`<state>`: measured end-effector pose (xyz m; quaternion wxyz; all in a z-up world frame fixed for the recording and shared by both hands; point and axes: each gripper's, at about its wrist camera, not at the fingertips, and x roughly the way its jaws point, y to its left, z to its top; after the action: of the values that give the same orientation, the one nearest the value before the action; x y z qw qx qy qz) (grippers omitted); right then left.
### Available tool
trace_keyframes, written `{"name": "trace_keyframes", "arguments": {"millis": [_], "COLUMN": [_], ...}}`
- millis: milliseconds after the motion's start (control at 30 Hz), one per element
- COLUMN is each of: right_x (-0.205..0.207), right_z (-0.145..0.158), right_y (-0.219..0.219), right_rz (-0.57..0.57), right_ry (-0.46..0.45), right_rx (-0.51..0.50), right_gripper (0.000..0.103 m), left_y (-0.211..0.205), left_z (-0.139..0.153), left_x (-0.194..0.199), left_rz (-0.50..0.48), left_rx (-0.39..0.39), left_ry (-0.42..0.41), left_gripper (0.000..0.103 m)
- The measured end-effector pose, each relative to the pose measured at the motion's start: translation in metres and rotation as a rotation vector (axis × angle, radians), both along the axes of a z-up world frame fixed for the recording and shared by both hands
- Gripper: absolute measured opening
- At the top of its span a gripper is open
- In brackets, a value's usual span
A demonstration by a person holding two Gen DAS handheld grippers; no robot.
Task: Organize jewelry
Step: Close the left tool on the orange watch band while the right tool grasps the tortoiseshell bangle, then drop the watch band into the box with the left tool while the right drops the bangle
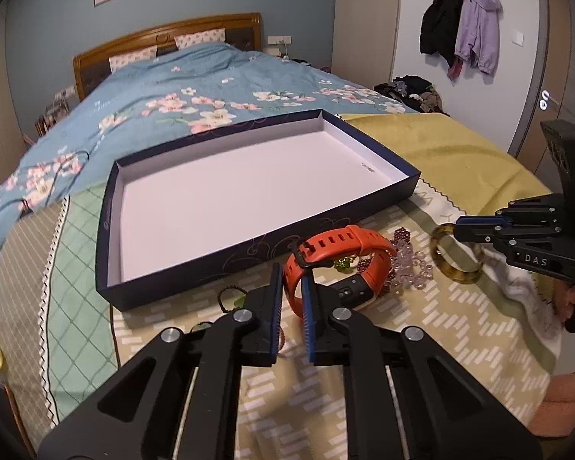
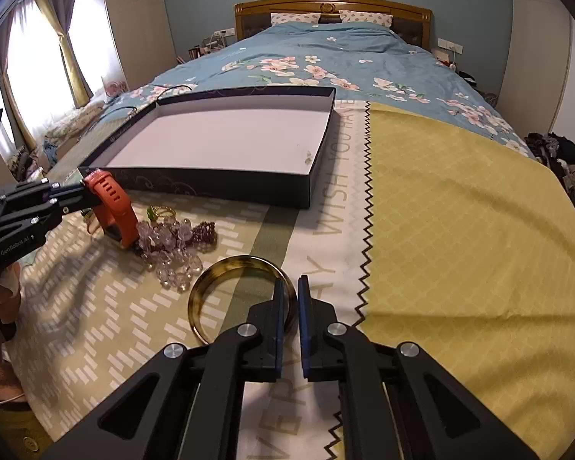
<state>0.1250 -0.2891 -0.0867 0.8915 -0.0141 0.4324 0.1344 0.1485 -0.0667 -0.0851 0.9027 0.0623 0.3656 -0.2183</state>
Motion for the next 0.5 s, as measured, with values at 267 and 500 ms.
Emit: {"name": "trace_keyframes", "arguments": {"millis": [267, 500], "right_x": [0.004, 0.011], "right_z": [0.025, 0.014], "right_y": [-0.004, 0.018], "right_rz": [0.026, 0.106], "right_ry": [-0.046, 0.005], "right_rx": [0.057, -0.055], "right_gripper": [0.001, 0.035], "left_y": [0.015, 0.021], "left_z": [0.025, 0.032], "left_x": [-0.001, 0.004], "left_rz": [-0.013, -0.001], "left_rx": [-0.075, -0.081], "left_ry": [0.011, 0.027], "left_gripper": [0.008, 0.007]}}
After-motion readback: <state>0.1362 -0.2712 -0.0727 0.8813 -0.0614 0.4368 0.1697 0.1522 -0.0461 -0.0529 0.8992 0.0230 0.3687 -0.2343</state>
